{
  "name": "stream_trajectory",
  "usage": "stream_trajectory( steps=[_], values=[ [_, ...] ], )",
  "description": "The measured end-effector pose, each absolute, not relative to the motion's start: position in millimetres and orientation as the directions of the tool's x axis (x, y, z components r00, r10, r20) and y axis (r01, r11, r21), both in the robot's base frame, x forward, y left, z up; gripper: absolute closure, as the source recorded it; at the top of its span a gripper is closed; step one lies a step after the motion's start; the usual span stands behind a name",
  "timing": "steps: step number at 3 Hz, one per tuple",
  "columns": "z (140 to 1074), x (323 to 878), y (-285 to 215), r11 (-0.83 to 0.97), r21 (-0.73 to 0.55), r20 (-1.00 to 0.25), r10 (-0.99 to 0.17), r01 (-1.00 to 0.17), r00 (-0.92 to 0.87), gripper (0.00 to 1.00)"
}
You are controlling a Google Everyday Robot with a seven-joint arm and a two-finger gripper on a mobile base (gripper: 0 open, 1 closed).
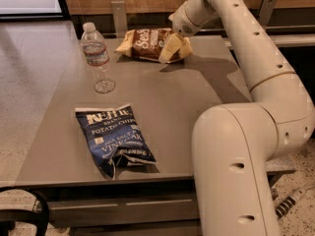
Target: Pick brown chip bag
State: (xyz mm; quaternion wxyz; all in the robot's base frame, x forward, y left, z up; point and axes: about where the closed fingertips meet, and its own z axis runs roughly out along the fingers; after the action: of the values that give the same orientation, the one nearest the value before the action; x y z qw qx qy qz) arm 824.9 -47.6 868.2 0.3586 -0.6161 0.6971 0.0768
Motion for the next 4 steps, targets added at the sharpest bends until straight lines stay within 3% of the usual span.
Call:
stream_trajectory(
  steps=[2,4],
  values=[
    [868.8,847.9,-40.9,0.265,-0.396,-0.47,-0.881,-0.879,-0.054,0.0],
    [833.4,843.3,-20.8,0.284,-0.328,-0.404,-0.904,-0.901,-0.138,0.02]
  ],
)
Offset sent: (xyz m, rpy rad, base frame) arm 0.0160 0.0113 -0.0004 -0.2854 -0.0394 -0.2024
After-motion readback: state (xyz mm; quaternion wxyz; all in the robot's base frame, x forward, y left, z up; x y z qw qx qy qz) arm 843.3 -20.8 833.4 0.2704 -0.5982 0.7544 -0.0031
